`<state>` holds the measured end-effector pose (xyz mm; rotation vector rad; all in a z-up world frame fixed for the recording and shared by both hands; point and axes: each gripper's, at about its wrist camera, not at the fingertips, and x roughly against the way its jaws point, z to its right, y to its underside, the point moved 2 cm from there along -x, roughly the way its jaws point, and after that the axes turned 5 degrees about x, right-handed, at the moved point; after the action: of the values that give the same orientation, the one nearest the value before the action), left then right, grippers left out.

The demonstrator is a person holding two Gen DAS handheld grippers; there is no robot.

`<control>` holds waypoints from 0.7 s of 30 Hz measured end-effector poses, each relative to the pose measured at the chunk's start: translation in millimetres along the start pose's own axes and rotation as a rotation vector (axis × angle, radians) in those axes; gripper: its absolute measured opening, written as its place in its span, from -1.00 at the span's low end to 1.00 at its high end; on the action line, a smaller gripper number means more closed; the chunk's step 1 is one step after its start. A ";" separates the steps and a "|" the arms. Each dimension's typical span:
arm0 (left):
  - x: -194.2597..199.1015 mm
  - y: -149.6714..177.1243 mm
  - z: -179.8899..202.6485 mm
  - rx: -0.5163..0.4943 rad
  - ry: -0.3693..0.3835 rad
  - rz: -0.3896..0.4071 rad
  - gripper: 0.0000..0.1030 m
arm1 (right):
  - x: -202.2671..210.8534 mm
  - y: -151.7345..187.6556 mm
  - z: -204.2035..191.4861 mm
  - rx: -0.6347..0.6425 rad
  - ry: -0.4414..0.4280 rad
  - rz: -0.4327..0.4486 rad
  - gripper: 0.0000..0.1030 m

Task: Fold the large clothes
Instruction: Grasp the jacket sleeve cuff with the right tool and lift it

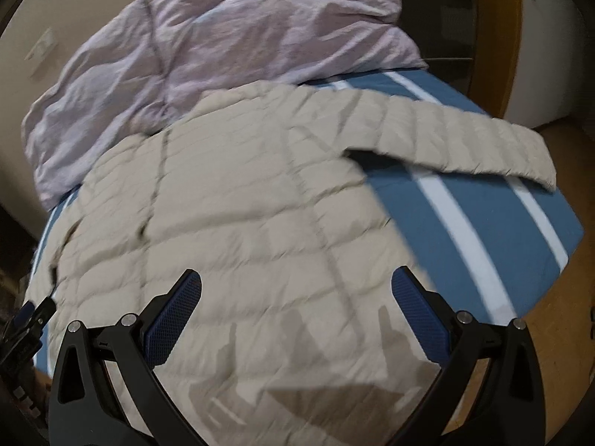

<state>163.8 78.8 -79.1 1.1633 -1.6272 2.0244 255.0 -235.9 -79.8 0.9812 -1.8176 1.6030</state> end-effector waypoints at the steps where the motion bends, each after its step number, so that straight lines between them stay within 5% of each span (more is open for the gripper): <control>1: -7.0 -2.7 -1.3 -0.003 -0.024 0.004 0.96 | -5.7 -6.2 8.0 -0.010 0.028 0.007 0.97; 10: -62.3 -0.3 -12.3 -0.025 -0.187 -0.010 0.96 | -44.1 -50.1 102.9 -0.158 0.263 0.030 0.97; 21: -81.4 6.7 -14.7 -0.015 -0.169 -0.063 0.96 | -55.1 -71.9 254.9 -0.437 0.511 0.046 0.76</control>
<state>204.7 110.5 -144.0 1.3949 -1.6565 1.9175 365.5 -479.4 -120.9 0.2990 -1.7169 1.2491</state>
